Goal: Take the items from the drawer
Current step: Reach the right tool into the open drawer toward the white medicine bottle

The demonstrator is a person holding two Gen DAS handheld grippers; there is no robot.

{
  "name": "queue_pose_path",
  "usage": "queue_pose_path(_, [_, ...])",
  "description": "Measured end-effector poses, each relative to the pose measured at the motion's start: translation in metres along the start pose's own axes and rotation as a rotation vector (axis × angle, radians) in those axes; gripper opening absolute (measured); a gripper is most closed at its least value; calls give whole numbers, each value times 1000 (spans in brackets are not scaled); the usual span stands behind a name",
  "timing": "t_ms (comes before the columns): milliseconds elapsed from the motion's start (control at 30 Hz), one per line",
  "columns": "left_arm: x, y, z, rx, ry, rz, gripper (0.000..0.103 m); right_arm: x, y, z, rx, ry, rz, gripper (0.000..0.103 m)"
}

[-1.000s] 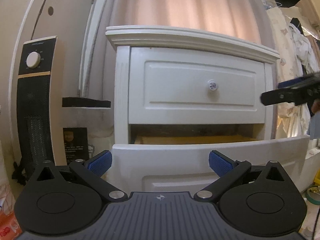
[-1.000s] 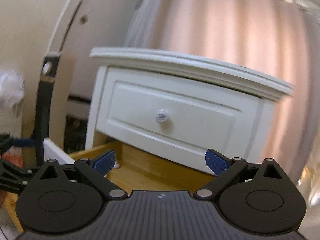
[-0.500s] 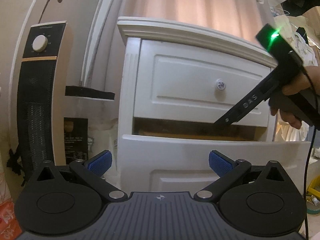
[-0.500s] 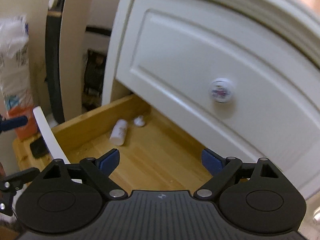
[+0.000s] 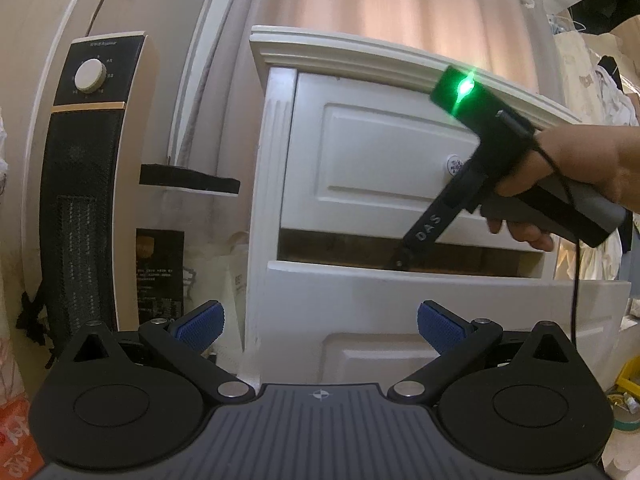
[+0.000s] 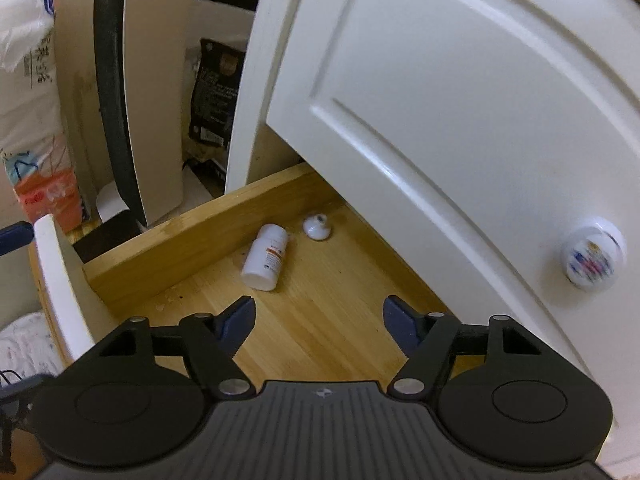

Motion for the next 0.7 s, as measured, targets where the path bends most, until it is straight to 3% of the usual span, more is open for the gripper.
queue_pose_path(300, [0,11,-9,-38,15,28,103,34,7,16,-2,29,66,71])
queue_pose_path(467, [-1,11,-8,-34,22,20,103,51,16,24,-3,52,122,63])
queue_pose_path(700, [-1,17,-10,-31,28,36,103,73,33,32,-42,79,146,63])
Point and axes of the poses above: each gripper's, at about its wrist camera, not at the fingertips, and x roughly the way its jaws point, y to its left, z to its top, the point moved 8 cm from there along x, roughly the way its jaws point, and after that the axes turned 7 degrees about -z, right-handed, at the moved point
